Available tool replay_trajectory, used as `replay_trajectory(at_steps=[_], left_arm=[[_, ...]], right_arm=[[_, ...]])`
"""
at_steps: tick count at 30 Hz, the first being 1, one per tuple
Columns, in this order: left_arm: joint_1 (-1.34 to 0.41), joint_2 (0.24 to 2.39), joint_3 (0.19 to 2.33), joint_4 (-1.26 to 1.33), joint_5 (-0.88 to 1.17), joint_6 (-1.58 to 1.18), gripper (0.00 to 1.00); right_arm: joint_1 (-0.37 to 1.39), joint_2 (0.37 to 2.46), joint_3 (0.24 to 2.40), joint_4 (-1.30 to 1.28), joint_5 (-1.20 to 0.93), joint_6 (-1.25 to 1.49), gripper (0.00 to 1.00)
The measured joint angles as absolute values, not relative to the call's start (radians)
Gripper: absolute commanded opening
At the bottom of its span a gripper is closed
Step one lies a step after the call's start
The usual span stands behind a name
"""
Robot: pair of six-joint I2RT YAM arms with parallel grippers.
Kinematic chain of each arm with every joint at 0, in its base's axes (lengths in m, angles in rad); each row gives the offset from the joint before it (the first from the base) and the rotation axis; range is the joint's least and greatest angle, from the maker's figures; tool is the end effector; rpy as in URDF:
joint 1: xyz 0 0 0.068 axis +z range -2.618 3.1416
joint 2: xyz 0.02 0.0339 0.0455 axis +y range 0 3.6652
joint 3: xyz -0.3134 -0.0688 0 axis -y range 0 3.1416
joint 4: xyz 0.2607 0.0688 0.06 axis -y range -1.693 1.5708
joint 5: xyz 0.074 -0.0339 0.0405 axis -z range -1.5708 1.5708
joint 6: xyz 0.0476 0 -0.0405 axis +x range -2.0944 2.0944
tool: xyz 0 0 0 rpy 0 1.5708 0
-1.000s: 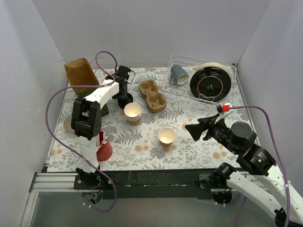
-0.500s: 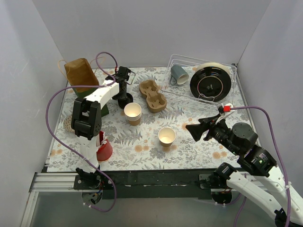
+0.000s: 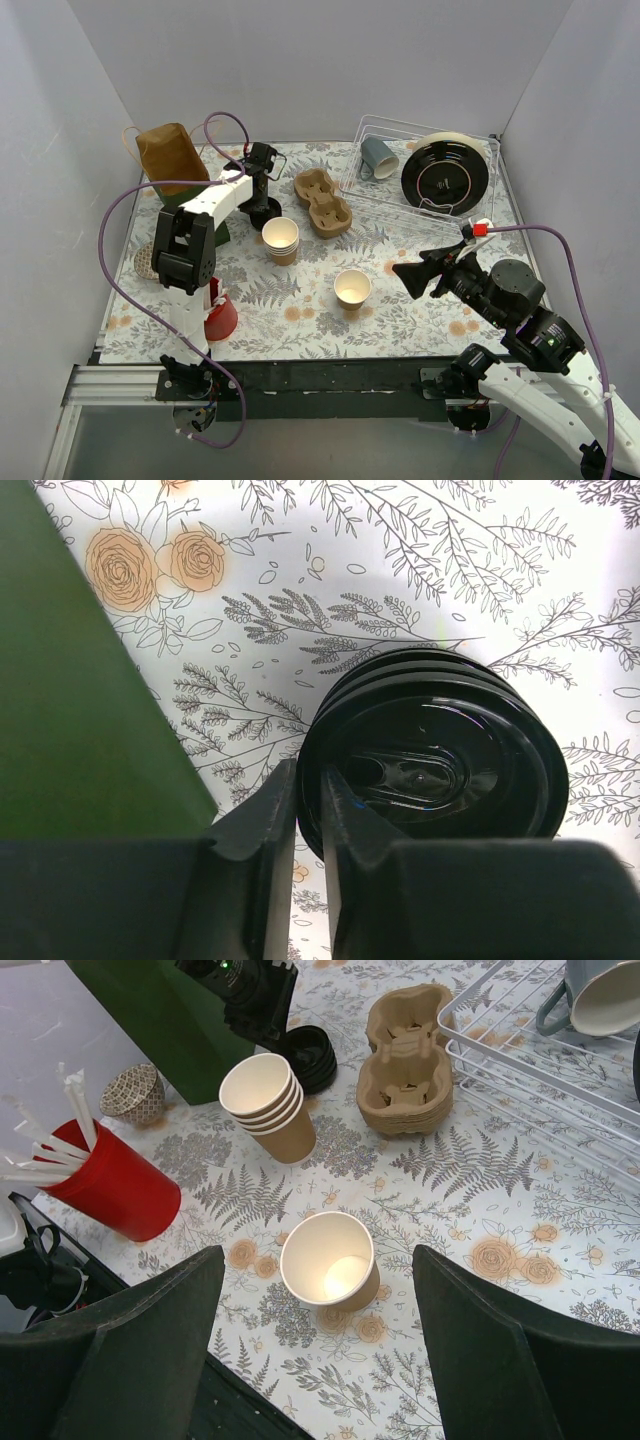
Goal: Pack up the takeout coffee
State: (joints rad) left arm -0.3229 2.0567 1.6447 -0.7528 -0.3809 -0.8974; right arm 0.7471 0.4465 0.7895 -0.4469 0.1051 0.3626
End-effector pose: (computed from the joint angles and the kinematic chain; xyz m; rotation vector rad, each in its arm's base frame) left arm 0.4570 -0.1342 0.2326 -0.8336 2.4584 0.1039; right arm 0.0645 0.0530 0.3804 -0.2497 1.7116 0.7430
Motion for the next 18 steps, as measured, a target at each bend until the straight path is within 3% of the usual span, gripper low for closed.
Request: replay_trajectory(at_steps=[11,16,18], left_arm=[[-0.323,2.056,1.648,-0.756,-0.381,-0.897,0.06],[-0.323,2.056,1.655,-0.763,-0.381,-0.897,0.12],[-0.323,2.056,1.659,-0.767,-0.382,-0.897,0.05]], right_arm=[[0.747,0.447,0.789,-0.447,0.105,0.363,0.83],[0.747,0.447,0.789,-0.447,0.104,0.363,0.83],[0.747,0.447,0.789,-0.446,0.105,0.363,0.84]])
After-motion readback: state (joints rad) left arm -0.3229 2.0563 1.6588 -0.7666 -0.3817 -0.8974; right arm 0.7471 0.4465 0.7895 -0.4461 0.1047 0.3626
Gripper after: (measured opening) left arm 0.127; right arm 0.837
